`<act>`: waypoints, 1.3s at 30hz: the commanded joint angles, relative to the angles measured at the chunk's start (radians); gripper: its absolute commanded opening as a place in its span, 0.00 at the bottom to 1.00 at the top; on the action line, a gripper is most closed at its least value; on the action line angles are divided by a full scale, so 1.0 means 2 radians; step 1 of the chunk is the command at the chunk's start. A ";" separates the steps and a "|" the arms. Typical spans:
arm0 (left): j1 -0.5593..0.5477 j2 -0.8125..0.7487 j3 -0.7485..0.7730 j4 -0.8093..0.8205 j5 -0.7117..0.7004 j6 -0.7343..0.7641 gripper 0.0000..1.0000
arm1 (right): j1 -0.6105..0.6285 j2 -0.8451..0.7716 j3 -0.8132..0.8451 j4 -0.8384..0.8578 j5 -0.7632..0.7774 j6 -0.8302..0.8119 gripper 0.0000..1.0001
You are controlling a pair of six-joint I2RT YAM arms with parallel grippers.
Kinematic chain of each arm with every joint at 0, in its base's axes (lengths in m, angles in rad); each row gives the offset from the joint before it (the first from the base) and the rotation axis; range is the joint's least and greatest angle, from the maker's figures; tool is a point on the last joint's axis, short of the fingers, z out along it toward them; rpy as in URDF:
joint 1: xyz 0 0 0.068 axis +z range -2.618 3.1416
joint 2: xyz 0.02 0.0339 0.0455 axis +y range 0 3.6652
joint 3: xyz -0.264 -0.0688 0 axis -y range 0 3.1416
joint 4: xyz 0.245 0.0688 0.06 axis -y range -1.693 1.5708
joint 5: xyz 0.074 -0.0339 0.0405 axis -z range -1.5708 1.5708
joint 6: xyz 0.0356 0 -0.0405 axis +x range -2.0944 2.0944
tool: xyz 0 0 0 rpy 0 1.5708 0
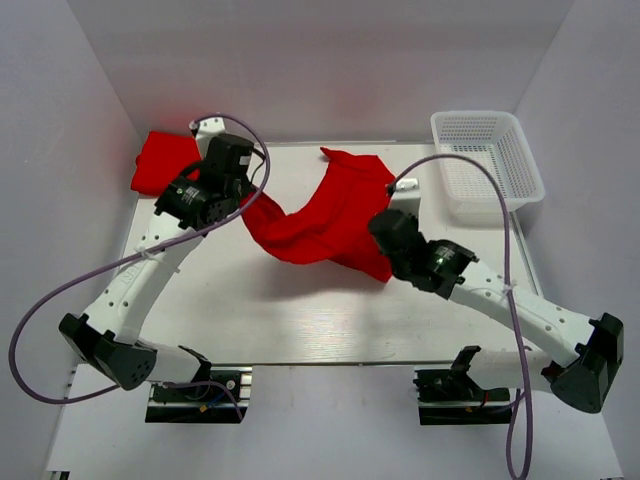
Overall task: Fold and stack the t-shirts
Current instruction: Flatten out the tshirt
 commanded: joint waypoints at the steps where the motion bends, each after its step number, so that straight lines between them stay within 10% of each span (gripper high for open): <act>1: 0.014 0.011 0.050 0.002 -0.065 0.020 0.00 | -0.033 -0.006 0.054 0.079 0.052 -0.106 0.00; 9: 0.044 0.033 0.155 0.027 -0.101 0.087 0.00 | -0.136 -0.014 0.174 0.139 0.071 -0.230 0.00; 26: 0.043 -0.038 0.315 0.142 0.067 0.250 0.00 | -0.161 0.022 0.533 0.162 -0.048 -0.479 0.00; 39: 0.047 -0.115 0.349 0.174 0.214 0.264 0.00 | -0.160 -0.060 0.550 0.254 -0.211 -0.530 0.00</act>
